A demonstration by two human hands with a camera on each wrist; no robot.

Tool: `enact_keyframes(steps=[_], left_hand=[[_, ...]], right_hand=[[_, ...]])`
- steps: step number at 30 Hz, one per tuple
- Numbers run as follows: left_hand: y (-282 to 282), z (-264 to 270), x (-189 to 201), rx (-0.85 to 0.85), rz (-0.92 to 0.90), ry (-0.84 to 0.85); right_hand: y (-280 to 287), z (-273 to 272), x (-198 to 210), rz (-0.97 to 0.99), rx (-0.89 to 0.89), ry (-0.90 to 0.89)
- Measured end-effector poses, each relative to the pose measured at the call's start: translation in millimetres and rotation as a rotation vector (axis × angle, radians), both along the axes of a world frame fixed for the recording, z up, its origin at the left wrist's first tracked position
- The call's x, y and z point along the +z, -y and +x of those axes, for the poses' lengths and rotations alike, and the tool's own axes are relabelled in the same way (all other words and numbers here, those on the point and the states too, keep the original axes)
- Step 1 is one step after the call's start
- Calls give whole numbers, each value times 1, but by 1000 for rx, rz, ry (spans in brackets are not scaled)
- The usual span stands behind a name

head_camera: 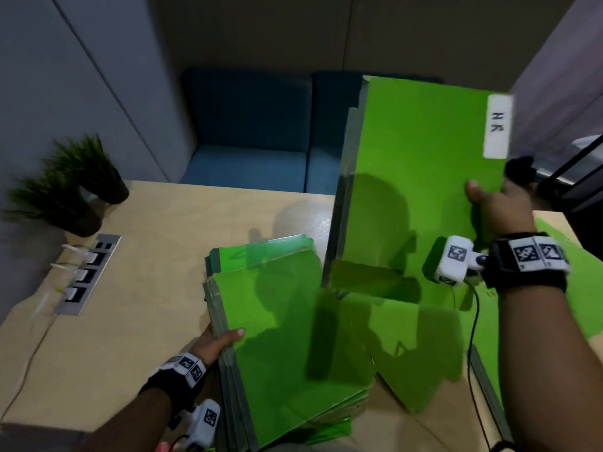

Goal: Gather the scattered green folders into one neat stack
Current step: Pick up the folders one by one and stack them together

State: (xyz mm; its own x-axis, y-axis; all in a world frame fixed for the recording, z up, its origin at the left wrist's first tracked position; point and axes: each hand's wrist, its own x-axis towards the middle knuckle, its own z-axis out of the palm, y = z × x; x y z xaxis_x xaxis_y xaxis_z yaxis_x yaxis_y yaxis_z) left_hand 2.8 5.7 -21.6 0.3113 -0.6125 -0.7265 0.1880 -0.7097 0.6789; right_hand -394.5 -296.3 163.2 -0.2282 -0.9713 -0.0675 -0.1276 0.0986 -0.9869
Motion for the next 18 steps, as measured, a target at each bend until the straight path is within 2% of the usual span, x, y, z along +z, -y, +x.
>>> enact_keyframes(steps=[5, 7, 11, 14, 16, 18], left_hand=[[-5, -3, -13, 30, -38, 55], [-5, -9, 1, 30, -61, 92], [-2, -12, 9, -50, -45, 177], [-3, -6, -5, -89, -26, 216], [-5, -5, -5, -71, -26, 164], [-6, -8, 8, -17, -32, 90]], right_hand=[[-43, 74, -100, 317, 247, -5], [-73, 97, -134, 431, 315, 7], [-110, 125, -163, 527, 385, -272], [-117, 144, -167, 569, 564, -546], [-125, 152, -167, 564, 686, -703], [-127, 157, -173, 542, 717, -782]])
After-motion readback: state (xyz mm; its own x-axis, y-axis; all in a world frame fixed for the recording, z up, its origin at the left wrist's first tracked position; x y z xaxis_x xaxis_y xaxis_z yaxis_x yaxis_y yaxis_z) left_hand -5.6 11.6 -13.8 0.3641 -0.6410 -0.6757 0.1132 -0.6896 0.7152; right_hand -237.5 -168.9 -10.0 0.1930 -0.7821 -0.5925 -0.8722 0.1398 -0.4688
